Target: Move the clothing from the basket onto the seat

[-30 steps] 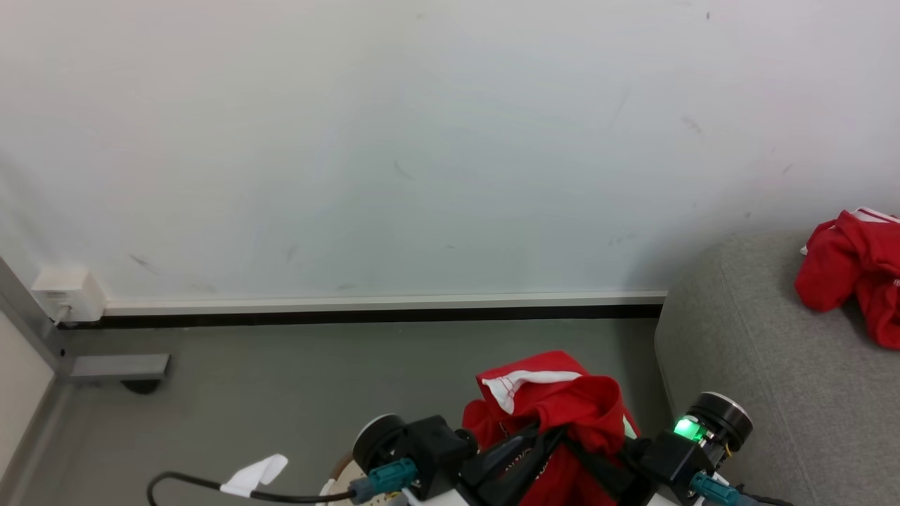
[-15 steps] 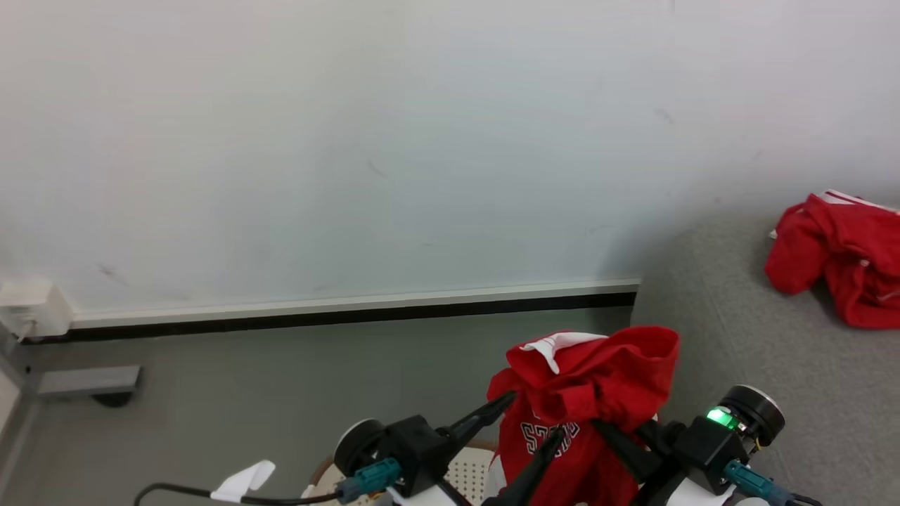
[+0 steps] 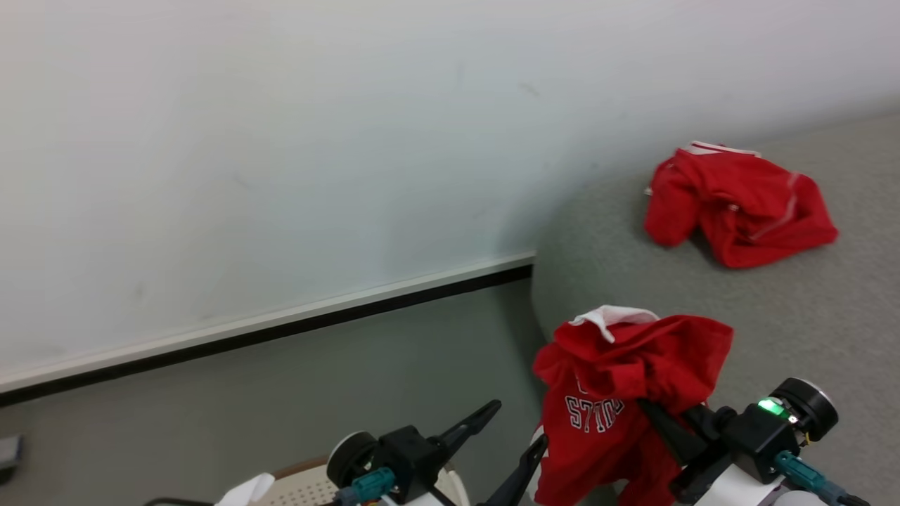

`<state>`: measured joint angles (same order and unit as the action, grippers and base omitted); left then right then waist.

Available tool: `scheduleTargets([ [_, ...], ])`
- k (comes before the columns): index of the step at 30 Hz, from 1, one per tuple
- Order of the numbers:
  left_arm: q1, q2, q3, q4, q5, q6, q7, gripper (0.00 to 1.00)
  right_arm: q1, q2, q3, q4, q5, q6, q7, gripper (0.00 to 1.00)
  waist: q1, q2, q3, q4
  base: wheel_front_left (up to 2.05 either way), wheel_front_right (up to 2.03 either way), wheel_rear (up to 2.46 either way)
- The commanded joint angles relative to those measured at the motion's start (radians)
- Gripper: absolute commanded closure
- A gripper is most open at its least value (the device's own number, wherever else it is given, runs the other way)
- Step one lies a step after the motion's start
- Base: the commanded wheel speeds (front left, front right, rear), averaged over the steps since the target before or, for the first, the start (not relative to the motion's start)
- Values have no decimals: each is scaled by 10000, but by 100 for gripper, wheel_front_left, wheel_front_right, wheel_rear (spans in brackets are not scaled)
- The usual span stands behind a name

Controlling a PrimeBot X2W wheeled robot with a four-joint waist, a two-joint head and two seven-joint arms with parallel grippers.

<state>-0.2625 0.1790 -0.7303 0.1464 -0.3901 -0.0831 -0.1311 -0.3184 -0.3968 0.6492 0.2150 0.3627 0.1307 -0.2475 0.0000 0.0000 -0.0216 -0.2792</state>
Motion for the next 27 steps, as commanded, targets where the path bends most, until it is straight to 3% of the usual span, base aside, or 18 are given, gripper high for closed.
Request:
scheduleTargets([
  [1,-66,10,-16,63,12,-14,-65,0,131,-57,-119,-79,-32,1,-20,100,0,0,125,-580,0,0,0],
  [8,-226,-144,-172,446,13,-36,-285,0,522,-180,-817,-264,-164,1,19,100,0,0,252,-1457,0,0,0],
  [13,-308,-198,-295,609,11,-71,-345,0,761,-234,-1249,-400,-253,1,37,100,0,0,330,-1699,0,0,0],
  [21,-523,-172,-360,653,18,-70,-308,0,840,-126,-1844,-583,-396,1,60,100,0,0,742,-1511,0,0,0],
  [27,-1079,18,-305,438,215,-38,-37,0,248,96,-2909,-594,-531,1,-68,100,0,0,1915,-1039,0,0,0],
])
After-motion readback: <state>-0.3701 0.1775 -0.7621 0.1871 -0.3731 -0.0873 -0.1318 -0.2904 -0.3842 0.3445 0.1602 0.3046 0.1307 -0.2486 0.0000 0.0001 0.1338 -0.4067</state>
